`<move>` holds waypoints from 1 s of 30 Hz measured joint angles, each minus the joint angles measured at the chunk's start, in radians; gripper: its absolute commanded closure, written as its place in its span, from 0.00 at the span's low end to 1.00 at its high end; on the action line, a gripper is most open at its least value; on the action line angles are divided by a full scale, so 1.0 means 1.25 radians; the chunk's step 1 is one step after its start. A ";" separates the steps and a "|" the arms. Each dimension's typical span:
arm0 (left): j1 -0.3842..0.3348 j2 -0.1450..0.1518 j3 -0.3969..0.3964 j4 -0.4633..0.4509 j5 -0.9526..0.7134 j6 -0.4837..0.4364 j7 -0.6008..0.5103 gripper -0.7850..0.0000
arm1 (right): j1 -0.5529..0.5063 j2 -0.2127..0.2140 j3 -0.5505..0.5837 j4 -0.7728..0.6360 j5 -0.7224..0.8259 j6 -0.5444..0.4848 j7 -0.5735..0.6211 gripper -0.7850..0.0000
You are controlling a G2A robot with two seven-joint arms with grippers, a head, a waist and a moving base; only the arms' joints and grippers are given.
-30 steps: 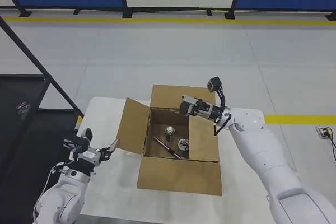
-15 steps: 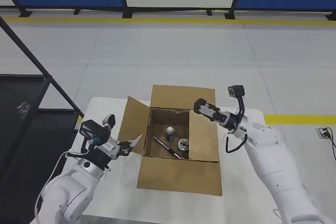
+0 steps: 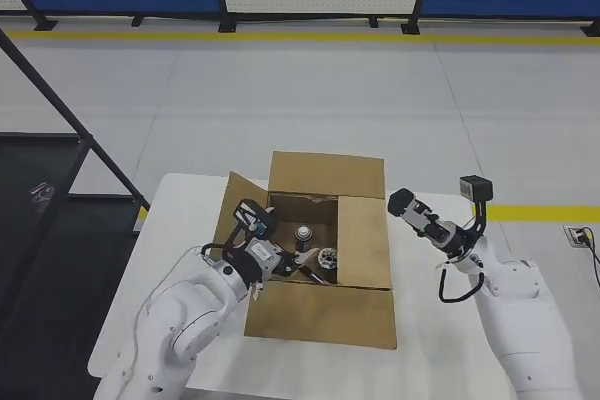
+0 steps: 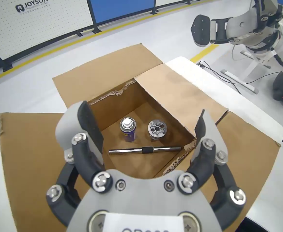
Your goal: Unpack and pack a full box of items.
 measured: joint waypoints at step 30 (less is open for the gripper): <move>-0.376 -0.136 0.270 0.578 -0.676 0.103 -0.256 0.00 | -0.187 0.061 0.179 -0.185 -0.060 -0.037 -0.079 0.00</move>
